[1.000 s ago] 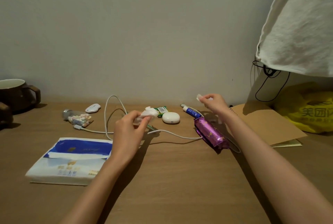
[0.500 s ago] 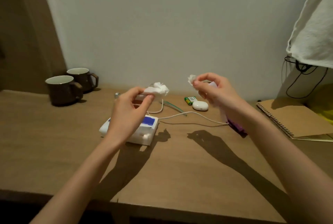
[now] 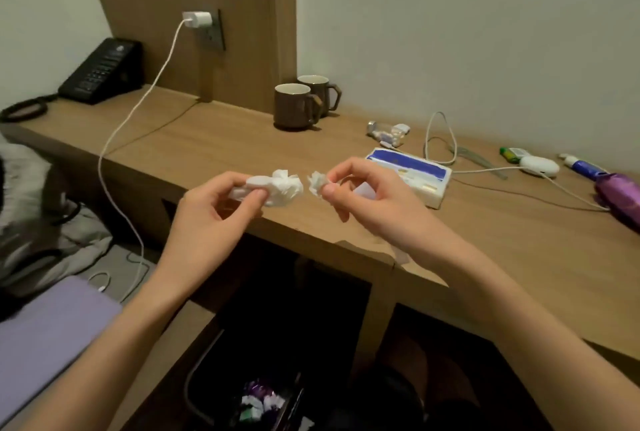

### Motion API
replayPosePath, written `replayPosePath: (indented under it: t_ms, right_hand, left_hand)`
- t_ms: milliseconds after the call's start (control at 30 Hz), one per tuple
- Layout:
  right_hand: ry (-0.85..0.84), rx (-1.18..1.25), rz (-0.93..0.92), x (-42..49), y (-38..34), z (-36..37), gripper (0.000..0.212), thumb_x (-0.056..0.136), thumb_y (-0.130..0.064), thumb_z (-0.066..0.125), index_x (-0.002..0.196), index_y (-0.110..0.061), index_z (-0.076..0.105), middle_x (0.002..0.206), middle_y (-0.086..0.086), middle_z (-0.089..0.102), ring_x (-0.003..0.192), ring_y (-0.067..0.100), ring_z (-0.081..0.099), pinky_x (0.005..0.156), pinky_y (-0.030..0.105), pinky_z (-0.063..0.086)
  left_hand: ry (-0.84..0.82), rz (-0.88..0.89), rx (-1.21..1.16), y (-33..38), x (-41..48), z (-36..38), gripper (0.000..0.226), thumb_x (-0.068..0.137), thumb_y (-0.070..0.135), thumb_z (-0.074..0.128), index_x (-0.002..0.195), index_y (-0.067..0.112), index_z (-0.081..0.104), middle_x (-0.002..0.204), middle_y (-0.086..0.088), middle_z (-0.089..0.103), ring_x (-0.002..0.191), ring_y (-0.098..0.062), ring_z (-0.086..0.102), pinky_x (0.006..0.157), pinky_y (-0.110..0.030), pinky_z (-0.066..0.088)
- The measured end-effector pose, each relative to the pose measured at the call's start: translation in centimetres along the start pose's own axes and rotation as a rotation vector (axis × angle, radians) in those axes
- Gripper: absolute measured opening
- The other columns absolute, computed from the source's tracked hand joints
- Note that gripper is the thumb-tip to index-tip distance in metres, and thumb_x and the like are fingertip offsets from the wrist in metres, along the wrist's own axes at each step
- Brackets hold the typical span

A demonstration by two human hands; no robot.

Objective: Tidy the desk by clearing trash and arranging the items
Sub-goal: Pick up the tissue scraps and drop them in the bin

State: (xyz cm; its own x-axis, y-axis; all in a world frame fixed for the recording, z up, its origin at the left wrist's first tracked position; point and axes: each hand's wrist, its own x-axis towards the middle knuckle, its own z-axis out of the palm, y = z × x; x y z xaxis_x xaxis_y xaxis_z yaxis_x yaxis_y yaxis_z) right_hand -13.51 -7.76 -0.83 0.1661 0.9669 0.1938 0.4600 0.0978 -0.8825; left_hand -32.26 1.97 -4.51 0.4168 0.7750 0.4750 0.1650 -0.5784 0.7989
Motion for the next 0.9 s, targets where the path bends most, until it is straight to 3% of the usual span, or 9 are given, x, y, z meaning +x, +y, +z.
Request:
replayPosePath:
  t_ms: [100, 200, 300, 400, 467, 533, 633, 800, 900]
  right_hand:
    - [-0.095, 0.033, 0.017, 0.0, 1.1, 3.7, 0.018, 0.093, -0.027, 0.059, 0.101, -0.011, 0.062, 0.066, -0.001, 0.058, 0.052, 0.0, 0.048, 0.049, 0.01, 0.039]
    - [-0.198, -0.036, 0.03, -0.1, 3.6, 6.9, 0.014, 0.092, -0.032, 0.059, 0.096, -0.019, 0.061, 0.065, -0.009, 0.06, 0.059, 0.001, 0.055, 0.063, 0.02, 0.045]
    - [-0.273, -0.093, 0.097, -0.3, 7.3, 9.8, 0.014, 0.093, -0.033, 0.058, 0.095, -0.019, 0.061, 0.066, -0.009, 0.061, 0.056, -0.003, 0.055, 0.058, 0.013, 0.04]
    - [-0.324, -0.14, 0.231, -0.3, 12.0, 12.6, 0.017, 0.092, -0.035, 0.058, 0.096, -0.019, 0.061, 0.069, -0.007, 0.063, 0.057, -0.002, 0.056, 0.056, 0.013, 0.04]
    - [-0.339, -0.148, 0.346, -0.2, 15.4, 14.4, 0.017, 0.092, -0.035, 0.058, 0.095, -0.018, 0.06, 0.07, -0.007, 0.064, 0.058, 0.0, 0.055, 0.055, 0.012, 0.04]
    - [-0.35, -0.114, 0.482, -0.1, 18.8, 16.2, 0.017, 0.092, -0.033, 0.059, 0.096, -0.017, 0.06, 0.07, -0.006, 0.063, 0.058, 0.001, 0.053, 0.052, 0.012, 0.04]
    - [-0.319, 0.007, 0.725, 0.1, 22.8, 18.9, 0.014, 0.092, -0.028, 0.058, 0.094, -0.014, 0.058, 0.07, -0.004, 0.06, 0.054, 0.005, 0.049, 0.043, 0.014, 0.037]
    - [-0.213, 0.169, 1.013, 0.5, 27.6, 22.9, 0.022, 0.089, -0.012, 0.056, 0.068, -0.011, 0.052, 0.066, 0.008, 0.05, 0.034, 0.009, 0.029, 0.033, 0.016, 0.02]
    - [-0.18, 0.274, 1.126, 1.2, 29.4, 24.6, 0.025, 0.093, -0.013, 0.054, 0.069, -0.01, 0.051, 0.055, 0.003, 0.05, 0.022, 0.006, 0.027, 0.03, 0.012, 0.018]
  left_hand:
    - [-0.009, -0.065, 0.022, -3.1, -2.1, -2.3, 0.009, 0.086, 0.021, 0.063, 0.091, 0.028, 0.068, 0.08, 0.014, 0.07, 0.074, 0.002, 0.065, 0.065, -0.007, 0.044]
    - [-0.133, -0.111, 0.097, -6.8, -3.9, -3.6, 0.009, 0.086, 0.024, 0.063, 0.091, 0.026, 0.07, 0.081, 0.01, 0.07, 0.077, -0.003, 0.065, 0.069, -0.018, 0.048]
    - [-0.258, -0.214, 0.119, -11.4, -5.5, -3.7, 0.009, 0.086, 0.022, 0.064, 0.087, 0.028, 0.07, 0.08, 0.009, 0.07, 0.074, -0.005, 0.064, 0.065, -0.021, 0.047]
    - [-0.34, -0.305, 0.202, -16.7, -7.3, -2.6, 0.011, 0.086, 0.023, 0.064, 0.081, 0.033, 0.067, 0.075, 0.017, 0.067, 0.067, 0.0, 0.061, 0.061, -0.018, 0.043]
    - [-0.401, -0.393, 0.277, -20.1, -8.3, -1.4, 0.012, 0.086, 0.026, 0.064, 0.077, 0.034, 0.065, 0.072, 0.012, 0.067, 0.068, -0.004, 0.062, 0.061, -0.022, 0.043]
    - [-0.497, -0.493, 0.304, -23.4, -9.2, 0.1, 0.008, 0.087, 0.025, 0.063, 0.079, 0.025, 0.066, 0.07, 0.005, 0.066, 0.065, -0.011, 0.061, 0.058, -0.025, 0.043]
    - [-0.623, -0.586, 0.374, -27.3, -10.7, 2.4, 0.008, 0.089, 0.028, 0.061, 0.089, 0.021, 0.063, 0.075, 0.005, 0.059, 0.061, -0.001, 0.05, 0.052, -0.015, 0.034]
    - [-0.666, -0.806, 0.428, -32.3, -12.7, 4.4, 0.032, 0.088, 0.037, 0.059, 0.114, 0.018, 0.061, 0.111, -0.003, 0.064, 0.099, -0.017, 0.06, 0.077, -0.027, 0.046]
    - [-0.655, -0.898, 0.418, -33.8, -13.3, 5.3, 0.03, 0.088, 0.034, 0.056, 0.115, 0.02, 0.06, 0.107, -0.001, 0.064, 0.103, -0.018, 0.06, 0.08, -0.028, 0.044]
